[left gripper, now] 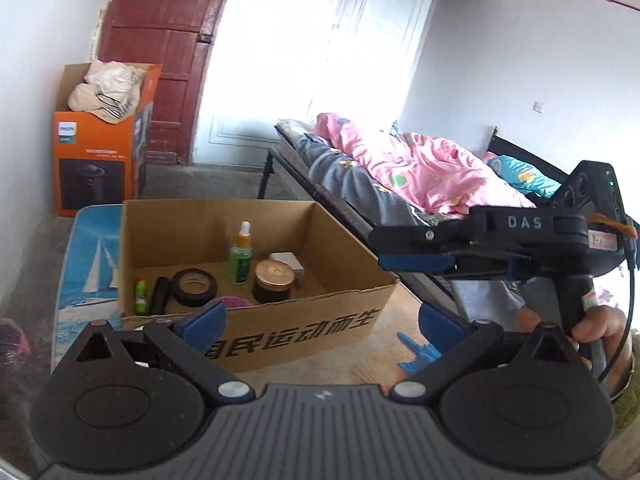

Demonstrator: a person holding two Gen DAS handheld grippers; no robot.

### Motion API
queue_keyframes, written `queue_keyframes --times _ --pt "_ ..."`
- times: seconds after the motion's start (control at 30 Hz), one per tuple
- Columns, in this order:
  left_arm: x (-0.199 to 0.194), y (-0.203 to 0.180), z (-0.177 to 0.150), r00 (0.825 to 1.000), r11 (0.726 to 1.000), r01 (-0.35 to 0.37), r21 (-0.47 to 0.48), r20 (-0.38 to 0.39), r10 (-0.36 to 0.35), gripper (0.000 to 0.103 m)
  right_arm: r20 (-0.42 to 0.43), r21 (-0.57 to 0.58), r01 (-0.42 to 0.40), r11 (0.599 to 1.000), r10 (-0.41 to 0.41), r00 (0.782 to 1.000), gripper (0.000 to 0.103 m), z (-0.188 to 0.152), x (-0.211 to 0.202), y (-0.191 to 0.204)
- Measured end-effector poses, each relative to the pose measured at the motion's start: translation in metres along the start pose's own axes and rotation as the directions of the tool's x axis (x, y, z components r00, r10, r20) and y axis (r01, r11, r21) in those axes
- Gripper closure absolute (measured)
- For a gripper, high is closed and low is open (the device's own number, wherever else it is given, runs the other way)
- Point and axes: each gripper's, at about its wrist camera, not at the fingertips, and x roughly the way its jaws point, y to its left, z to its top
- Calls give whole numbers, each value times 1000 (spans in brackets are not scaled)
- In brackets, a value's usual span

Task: Organize rigid objects
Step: 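Reach the right tool to the white-capped bottle and close on it, then carry the white-capped bottle into the box and open the right tool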

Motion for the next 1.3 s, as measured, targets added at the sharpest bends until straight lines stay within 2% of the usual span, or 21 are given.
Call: queue_keyframes --times 0.1,0.2,0.37,0.57,0.67,0.73,0.83,0.9,1.03,1.3 --pt "-15 15 -9 998 999 -23 -22 54 24 0 -64 18 -16 1000 17 998 54 -12 23 8" --pt "-22 30 -19 997 997 -26 -69 64 30 0 -108 12 -26 1000 27 994 54 -17 46 22" --pt "-17 52 -30 989 987 -142 -70 33 145 0 -175 -5 -38 999 37 984 54 -18 86 39" --pt "18 74 -39 969 969 -244 -50 -49 241 2 -234 -5 -17 1000 15 972 54 -22 135 48" --pt "32 80 -45 960 962 -274 -20 -75 271 10 -254 -7 0 1000 -2 967 54 -26 151 48" --pt "39 81 -47 954 957 -288 -8 -89 287 24 -263 -10 5 1000 -7 965 56 -27 158 49" --pt "44 83 -49 954 959 -284 -16 -106 281 43 -270 -16 14 1000 -18 963 61 -30 167 50" --pt "44 82 -51 954 959 -284 -21 -103 281 48 -279 -7 13 1000 -14 960 67 -32 170 49" --pt "42 74 -52 954 958 -286 0 -96 284 48 -273 -18 22 1000 -26 962 71 -36 166 47" --pt "48 46 -47 971 974 -222 40 -85 225 48 -225 -12 64 998 -65 972 71 -35 129 36"
